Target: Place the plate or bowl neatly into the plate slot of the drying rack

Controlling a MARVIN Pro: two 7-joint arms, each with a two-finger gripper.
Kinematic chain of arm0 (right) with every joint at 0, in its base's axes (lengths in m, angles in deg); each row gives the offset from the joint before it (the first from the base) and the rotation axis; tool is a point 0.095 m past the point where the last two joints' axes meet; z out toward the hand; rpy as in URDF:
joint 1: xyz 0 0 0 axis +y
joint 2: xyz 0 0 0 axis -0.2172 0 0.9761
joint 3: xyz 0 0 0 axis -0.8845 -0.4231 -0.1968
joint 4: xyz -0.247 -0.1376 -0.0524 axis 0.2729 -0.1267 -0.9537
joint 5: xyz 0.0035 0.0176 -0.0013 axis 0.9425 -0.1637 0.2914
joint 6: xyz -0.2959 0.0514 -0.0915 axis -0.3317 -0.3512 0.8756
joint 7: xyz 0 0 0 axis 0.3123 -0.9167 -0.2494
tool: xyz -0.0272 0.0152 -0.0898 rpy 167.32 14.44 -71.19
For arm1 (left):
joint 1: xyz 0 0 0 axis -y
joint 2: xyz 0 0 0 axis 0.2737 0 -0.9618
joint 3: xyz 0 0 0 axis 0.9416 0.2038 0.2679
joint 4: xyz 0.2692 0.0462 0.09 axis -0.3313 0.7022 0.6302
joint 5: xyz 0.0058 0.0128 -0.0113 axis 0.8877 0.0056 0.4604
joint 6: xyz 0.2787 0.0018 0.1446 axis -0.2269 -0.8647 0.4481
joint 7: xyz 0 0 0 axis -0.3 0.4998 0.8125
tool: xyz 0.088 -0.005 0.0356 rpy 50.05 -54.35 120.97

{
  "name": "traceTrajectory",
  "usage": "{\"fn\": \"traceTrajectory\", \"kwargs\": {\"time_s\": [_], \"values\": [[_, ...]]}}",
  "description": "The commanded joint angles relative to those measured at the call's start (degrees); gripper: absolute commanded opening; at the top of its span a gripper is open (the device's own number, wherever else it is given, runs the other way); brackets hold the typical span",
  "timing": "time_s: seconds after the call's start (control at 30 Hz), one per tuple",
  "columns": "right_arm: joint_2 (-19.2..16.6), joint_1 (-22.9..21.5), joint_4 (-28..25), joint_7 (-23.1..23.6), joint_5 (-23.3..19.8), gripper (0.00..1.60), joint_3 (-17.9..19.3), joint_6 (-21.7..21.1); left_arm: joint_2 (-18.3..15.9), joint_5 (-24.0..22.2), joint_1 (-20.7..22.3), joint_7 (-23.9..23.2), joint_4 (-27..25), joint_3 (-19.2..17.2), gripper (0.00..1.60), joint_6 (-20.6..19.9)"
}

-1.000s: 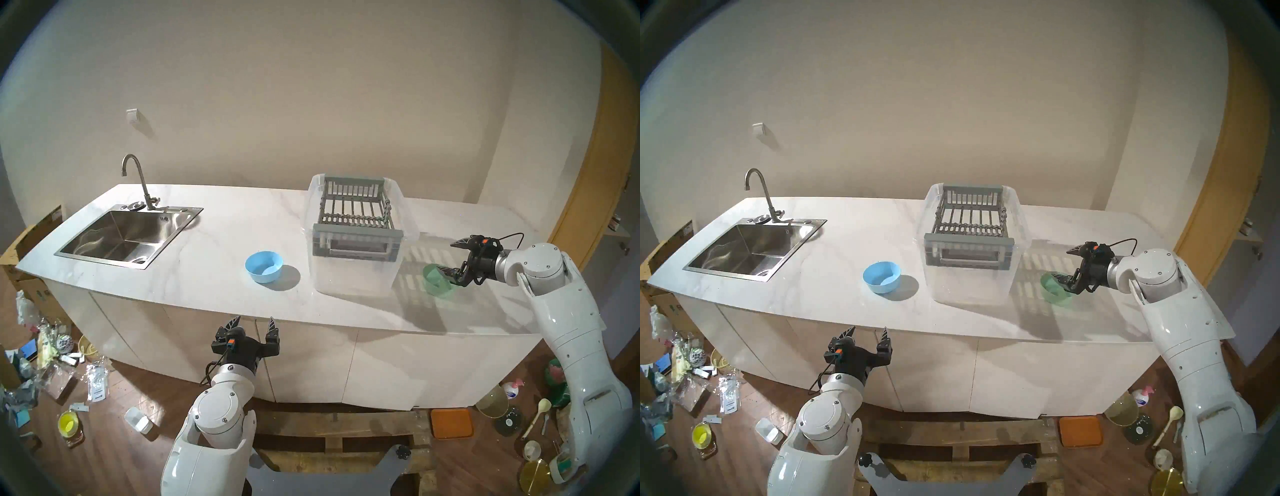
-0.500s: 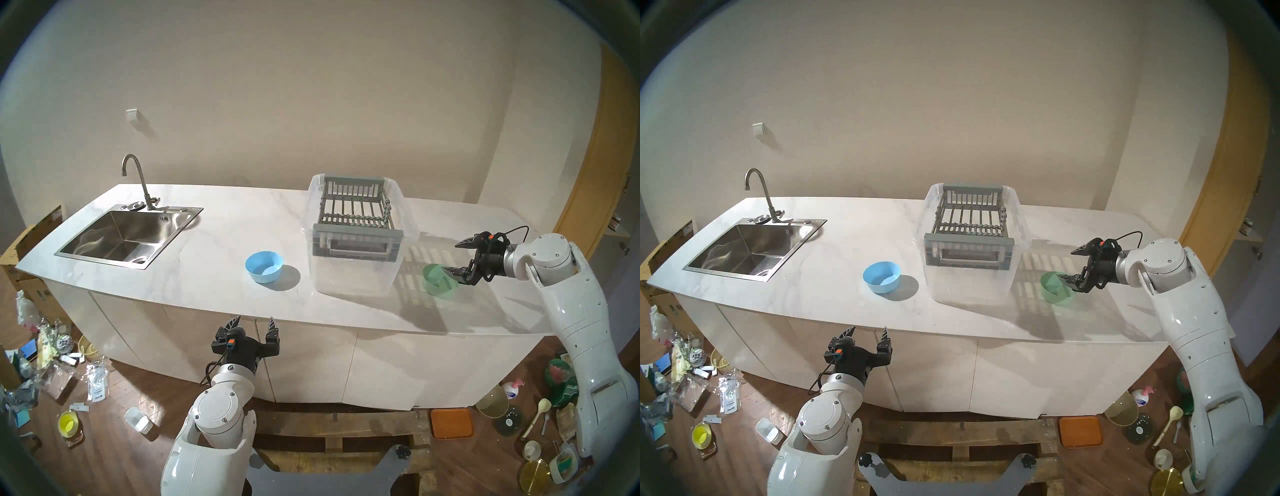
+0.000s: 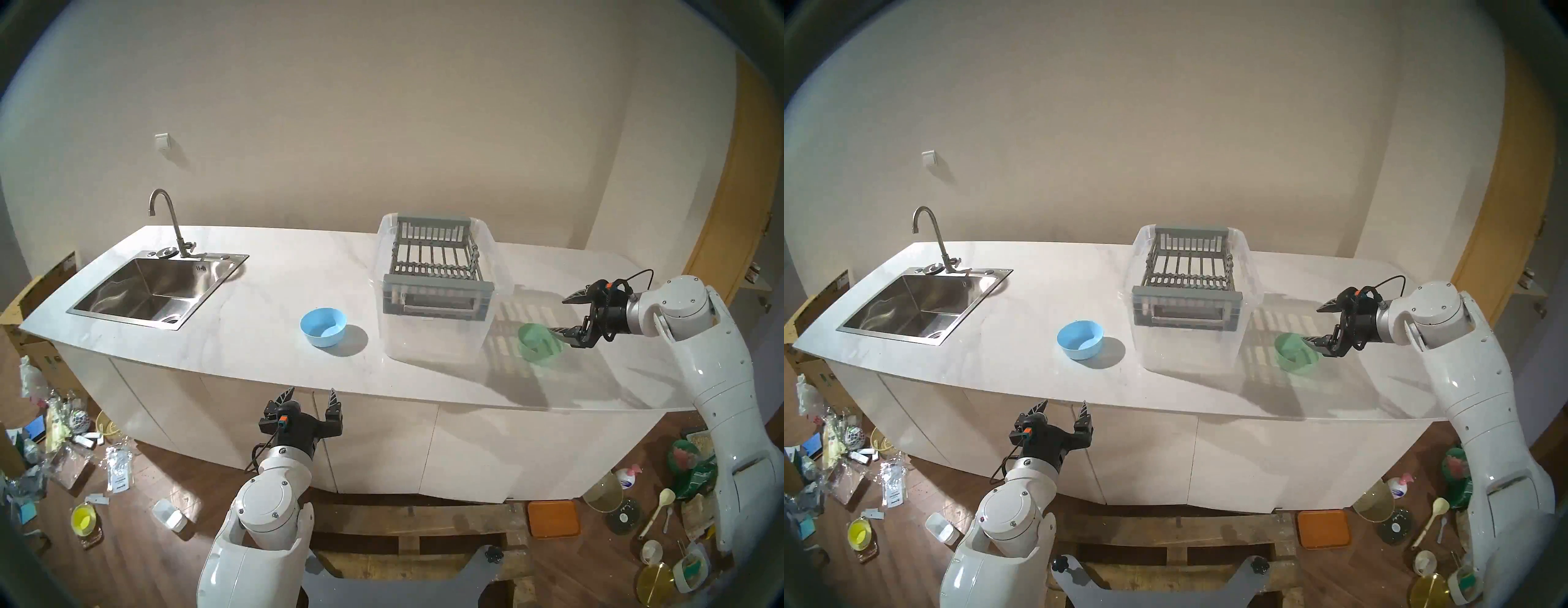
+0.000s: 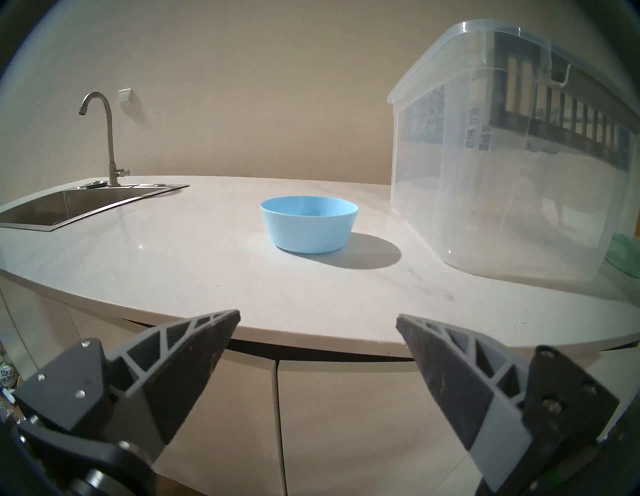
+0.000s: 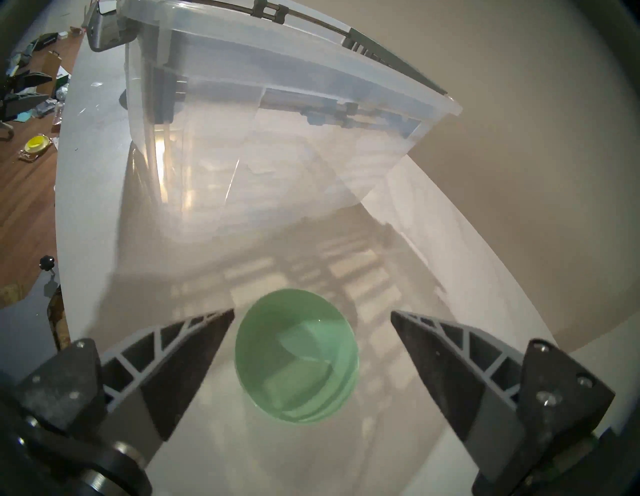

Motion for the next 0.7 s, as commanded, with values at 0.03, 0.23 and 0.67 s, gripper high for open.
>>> {"fn": "traceTrajectory", "kwargs": {"time_s": [0.03,0.23,0.67], "values": [[-0.5,-0.1,0.9,-0.6,0.6,1.6,0.5,0.2,0.0,-0.2,0.3,-0.2,-1.5,0.1,1.6,0.3],[-0.1,1.4,0.1,-0.3,0.1,1.6,0.8,-0.5,0.0,-0.2,0.3,-0.2,-1.5,0.1,1.6,0.3],[1.2,2.5,-2.2,0.6,-0.2,1.6,-0.5,-1.2,0.0,-0.2,0.3,-0.2,-1.5,0.1,1.6,0.3]]}}
